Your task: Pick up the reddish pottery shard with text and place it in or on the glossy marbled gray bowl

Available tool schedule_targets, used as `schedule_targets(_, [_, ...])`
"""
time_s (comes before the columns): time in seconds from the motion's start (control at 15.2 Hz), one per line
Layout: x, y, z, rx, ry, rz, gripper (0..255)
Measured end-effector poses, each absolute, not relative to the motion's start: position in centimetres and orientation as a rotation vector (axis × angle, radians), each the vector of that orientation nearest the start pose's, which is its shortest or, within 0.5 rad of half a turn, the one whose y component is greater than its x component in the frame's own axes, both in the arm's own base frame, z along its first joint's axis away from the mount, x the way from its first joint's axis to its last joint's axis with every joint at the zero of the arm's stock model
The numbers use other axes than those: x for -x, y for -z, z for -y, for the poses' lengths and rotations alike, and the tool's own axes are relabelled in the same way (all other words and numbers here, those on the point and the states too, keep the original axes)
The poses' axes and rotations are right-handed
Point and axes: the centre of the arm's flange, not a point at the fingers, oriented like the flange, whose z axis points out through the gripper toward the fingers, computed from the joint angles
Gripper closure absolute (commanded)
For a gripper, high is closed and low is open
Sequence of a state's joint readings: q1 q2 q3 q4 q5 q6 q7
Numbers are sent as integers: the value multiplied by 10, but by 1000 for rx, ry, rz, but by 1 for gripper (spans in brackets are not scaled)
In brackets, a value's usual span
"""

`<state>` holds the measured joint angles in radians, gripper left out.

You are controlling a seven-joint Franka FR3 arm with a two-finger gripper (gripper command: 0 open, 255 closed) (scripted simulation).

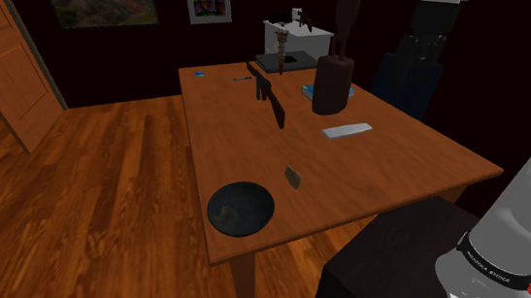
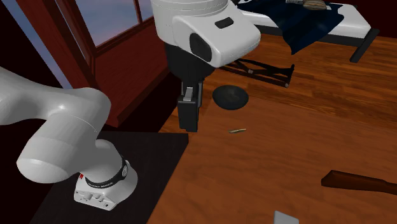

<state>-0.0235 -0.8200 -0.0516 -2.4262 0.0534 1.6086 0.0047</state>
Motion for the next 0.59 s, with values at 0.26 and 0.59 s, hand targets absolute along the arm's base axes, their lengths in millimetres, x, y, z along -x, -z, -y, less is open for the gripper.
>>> schedule_targets(0.26, [-312, -549, 16, 3019, 10, -84, 0])
schedule_targets(0.59, [-342, -497, 7, 2949, 24, -50, 0])
